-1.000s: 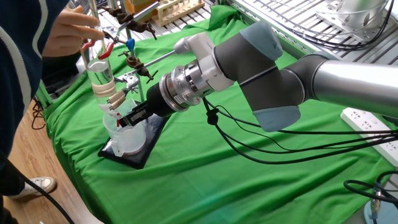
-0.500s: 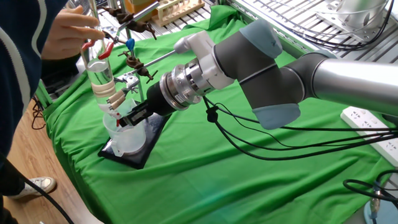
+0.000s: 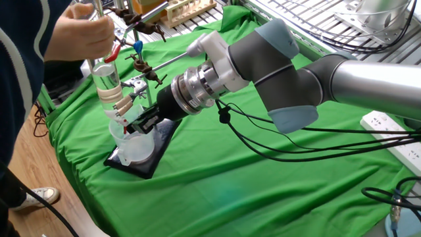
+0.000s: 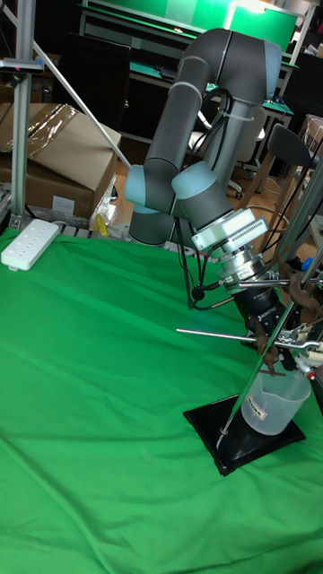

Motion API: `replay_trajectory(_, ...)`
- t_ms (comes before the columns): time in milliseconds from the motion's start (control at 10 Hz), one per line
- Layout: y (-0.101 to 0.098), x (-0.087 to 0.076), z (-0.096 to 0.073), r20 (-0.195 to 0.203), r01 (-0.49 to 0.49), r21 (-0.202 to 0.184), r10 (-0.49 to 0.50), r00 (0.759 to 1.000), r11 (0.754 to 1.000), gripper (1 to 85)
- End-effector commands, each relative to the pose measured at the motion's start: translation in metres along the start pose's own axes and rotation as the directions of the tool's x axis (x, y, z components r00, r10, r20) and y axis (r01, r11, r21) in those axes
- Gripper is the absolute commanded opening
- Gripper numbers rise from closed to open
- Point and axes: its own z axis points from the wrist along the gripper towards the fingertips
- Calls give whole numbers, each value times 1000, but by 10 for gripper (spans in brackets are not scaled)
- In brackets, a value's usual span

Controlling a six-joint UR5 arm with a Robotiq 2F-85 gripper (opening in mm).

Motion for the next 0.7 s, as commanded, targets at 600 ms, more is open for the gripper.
replay_trajectory(600, 11, -2, -2, 33, 69, -39, -68, 997, 997, 13)
